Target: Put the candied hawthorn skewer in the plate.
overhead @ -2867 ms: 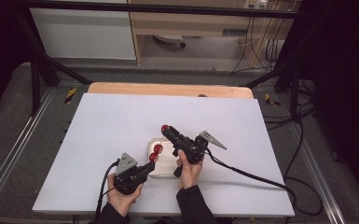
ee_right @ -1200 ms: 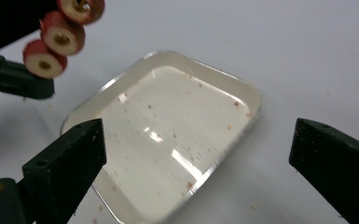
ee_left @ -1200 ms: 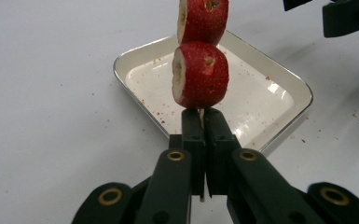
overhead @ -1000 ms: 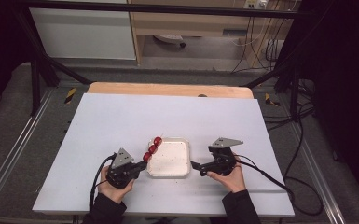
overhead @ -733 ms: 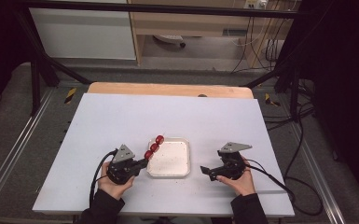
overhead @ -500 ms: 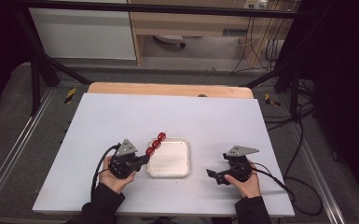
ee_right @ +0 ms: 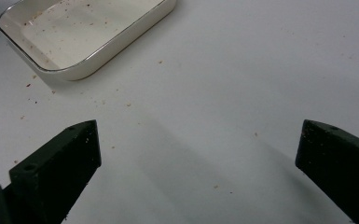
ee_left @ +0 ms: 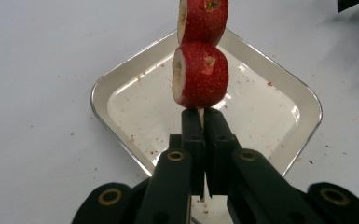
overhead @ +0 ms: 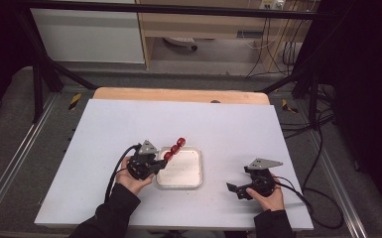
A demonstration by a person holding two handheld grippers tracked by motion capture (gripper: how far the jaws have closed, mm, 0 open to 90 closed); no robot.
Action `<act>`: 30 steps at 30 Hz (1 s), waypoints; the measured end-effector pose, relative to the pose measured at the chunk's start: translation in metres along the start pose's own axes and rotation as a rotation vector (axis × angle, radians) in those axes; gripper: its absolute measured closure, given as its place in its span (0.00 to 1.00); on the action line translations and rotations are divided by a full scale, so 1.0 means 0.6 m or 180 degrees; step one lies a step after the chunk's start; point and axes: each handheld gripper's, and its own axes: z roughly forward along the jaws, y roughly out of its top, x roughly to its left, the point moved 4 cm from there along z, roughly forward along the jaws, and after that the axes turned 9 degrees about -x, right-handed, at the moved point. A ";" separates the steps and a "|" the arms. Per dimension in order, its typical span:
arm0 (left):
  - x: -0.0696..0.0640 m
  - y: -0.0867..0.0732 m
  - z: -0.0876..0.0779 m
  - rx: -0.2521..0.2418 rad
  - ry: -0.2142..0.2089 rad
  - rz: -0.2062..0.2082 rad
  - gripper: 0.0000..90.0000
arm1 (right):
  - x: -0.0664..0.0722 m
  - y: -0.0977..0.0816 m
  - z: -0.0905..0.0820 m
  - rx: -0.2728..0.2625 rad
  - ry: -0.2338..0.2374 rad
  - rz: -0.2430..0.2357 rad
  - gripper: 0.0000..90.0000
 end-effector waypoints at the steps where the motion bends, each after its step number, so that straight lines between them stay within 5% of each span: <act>1: 0.000 0.001 0.004 0.0022 0.0000 0.0010 0.98 | 0.000 0.000 0.000 -0.0005 0.0002 0.0004 0.01; 15: -0.010 -0.007 0.047 0.0319 0.0012 0.0055 0.98 | 0.002 -0.002 -0.003 -0.0013 0.0034 0.0001 0.01; 30: -0.022 -0.023 0.058 0.0672 0.0139 0.0155 0.97 | 0.001 -0.002 -0.004 -0.0031 0.0038 0.0018 0.01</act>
